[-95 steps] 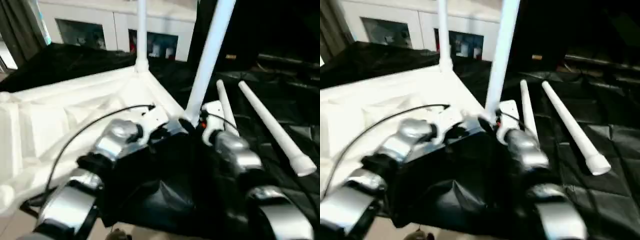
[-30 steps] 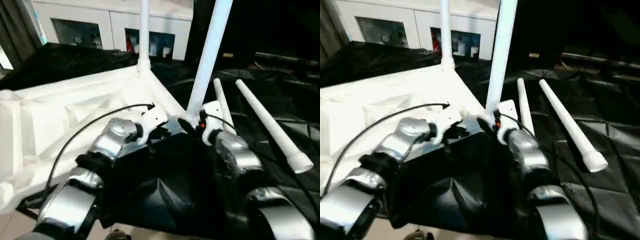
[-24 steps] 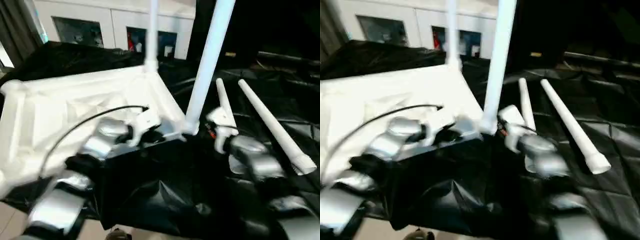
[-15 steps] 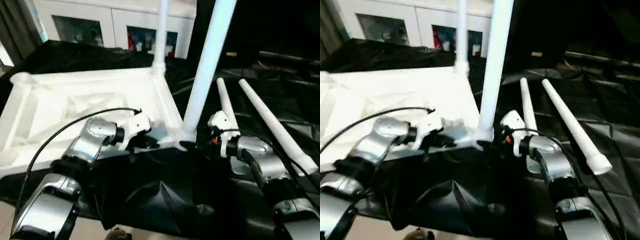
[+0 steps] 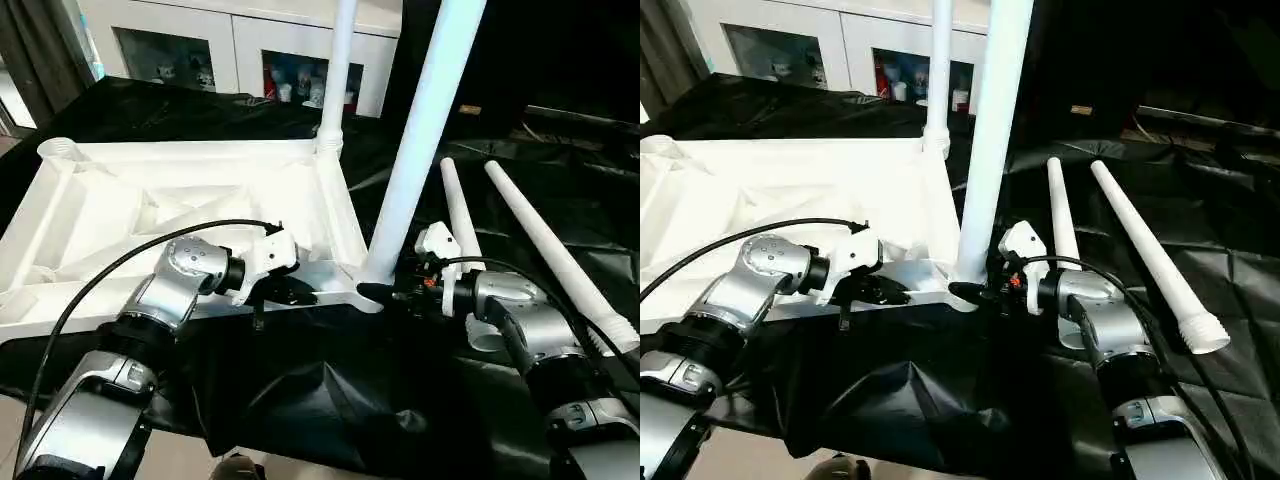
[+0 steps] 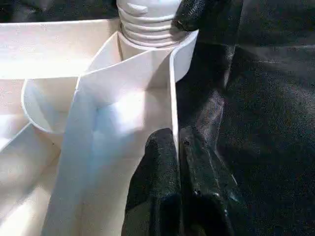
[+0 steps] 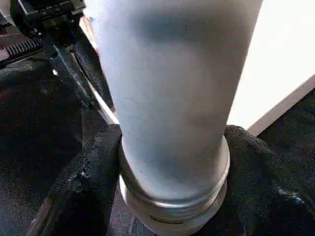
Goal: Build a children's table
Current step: Rotate leg to tighten
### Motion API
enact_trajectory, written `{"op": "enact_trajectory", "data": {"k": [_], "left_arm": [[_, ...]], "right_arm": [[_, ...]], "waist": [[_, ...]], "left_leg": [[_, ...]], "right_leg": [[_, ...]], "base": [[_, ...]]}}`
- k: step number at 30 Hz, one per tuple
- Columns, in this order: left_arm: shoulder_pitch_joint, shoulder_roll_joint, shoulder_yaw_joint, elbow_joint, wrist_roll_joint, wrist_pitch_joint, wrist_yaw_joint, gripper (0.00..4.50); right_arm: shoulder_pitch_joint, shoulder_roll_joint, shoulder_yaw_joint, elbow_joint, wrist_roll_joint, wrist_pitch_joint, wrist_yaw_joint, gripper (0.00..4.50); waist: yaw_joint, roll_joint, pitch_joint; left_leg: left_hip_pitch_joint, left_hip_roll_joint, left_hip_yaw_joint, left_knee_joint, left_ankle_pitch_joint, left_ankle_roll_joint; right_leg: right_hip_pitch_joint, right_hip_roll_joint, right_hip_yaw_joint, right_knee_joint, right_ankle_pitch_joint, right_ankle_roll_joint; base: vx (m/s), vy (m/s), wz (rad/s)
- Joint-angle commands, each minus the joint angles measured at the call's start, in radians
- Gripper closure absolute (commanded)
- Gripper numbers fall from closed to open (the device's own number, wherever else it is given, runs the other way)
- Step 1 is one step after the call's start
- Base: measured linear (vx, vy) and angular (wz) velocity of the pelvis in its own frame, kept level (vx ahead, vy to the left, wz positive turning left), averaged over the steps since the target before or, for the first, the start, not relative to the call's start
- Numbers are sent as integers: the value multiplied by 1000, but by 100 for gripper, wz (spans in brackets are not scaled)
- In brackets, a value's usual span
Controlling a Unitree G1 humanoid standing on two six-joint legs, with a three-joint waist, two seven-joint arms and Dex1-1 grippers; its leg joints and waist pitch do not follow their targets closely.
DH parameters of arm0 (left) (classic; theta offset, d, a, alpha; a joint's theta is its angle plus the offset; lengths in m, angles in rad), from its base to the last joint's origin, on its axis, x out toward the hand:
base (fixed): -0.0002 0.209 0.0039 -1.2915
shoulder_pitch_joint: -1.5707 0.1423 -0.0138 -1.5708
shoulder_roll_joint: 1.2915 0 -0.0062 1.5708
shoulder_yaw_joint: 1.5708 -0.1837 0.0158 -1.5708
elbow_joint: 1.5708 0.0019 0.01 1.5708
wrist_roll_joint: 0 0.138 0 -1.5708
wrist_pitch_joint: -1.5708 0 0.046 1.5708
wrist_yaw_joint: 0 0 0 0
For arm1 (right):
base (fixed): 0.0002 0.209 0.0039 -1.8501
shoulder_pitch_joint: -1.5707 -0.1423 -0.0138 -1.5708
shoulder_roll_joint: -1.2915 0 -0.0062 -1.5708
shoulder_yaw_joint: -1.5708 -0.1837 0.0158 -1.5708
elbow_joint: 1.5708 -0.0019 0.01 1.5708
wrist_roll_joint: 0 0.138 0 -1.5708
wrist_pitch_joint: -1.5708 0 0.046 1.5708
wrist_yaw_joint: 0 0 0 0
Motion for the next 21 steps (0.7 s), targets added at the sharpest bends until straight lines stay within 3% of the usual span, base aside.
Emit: {"op": "enact_trajectory", "data": {"k": [1,4,6,8,9,11,13,14,15,18,19,21], "left_arm": [[4,-24,8,15,-9,-9,56,450],[-16,-52,10,56,28,3,167,450],[-22,-62,12,67,36,10,197,450],[-53,-122,19,114,55,35,318,450],[-63,-140,21,127,60,41,352,450],[-95,-202,23,166,76,87,462,450],[-107,-229,23,181,81,105,499,450],[-119,-262,19,193,87,108,539,450],[-120,-270,19,194,87,108,545,450],[-120,-309,13,188,85,101,548,450],[-117,-308,11,184,85,97,540,450],[-115,-303,10,185,84,83,530,450]], "right_arm": [[24,29,12,-11,8,18,-21,173],[26,74,1,44,-36,13,-167,175],[23,89,-7,63,-46,16,-216,176],[-4,169,-66,145,-51,47,-446,176],[-13,193,-85,167,-50,53,-516,176],[-42,259,-131,220,-47,59,-705,176],[-57,285,-148,242,-44,60,-775,176],[-77,320,-168,266,-26,60,-825,176],[-81,326,-168,270,-27,57,-833,176],[-95,349,-122,271,-80,2,-842,176],[-95,348,-121,266,-80,-13,-830,121],[-100,347,-123,265,-82,-39,-811,107]], "waist": [[3,-7,-61],[0,-6,-58],[-4,-3,-53],[-14,-2,-50],[-15,4,-50],[-22,-1,-51],[-23,0,-51],[-22,9,-51],[-24,5,-52],[-22,5,-54],[-21,4,-56],[-21,5,-56]], "left_leg": [[19,49,-17,-53,-152,62],[21,48,-20,-57,-179,46],[26,48,-22,-62,-232,19],[33,48,-28,-71,-305,-27],[34,48,-31,-73,-314,-39],[29,48,-34,-75,-321,-47],[40,45,-32,-71,-357,-46],[37,45,-35,-72,-353,-45],[36,46,-33,-74,-349,-43],[31,44,-33,-74,-336,-34],[31,44,-31,-72,-323,-25],[27,43,-30,-72,-312,-15]], "right_leg": [[35,-75,39,-59,-54,-245],[33,-77,39,-66,-104,-235],[27,-80,42,-77,-193,-221],[19,-83,43,-88,-325,-193],[19,-85,44,-89,-348,-185],[24,-84,42,-93,-360,-169],[12,-87,45,-103,-408,-160],[15,-88,45,-103,-403,-158],[13,-83,45,-103,-377,-155],[18,-80,44,-99,-321,-154],[18,-80,45,-96,-290,-158],[21,-79,45,-94,-270,-165]], "base": [[0,0,0],[0,0,0],[0,0,0],[0,0,0],[0,0,0],[0,0,0],[0,0,0],[0,0,0],[0,0,0],[0,0,0],[0,0,0],[0,0,0]]}}
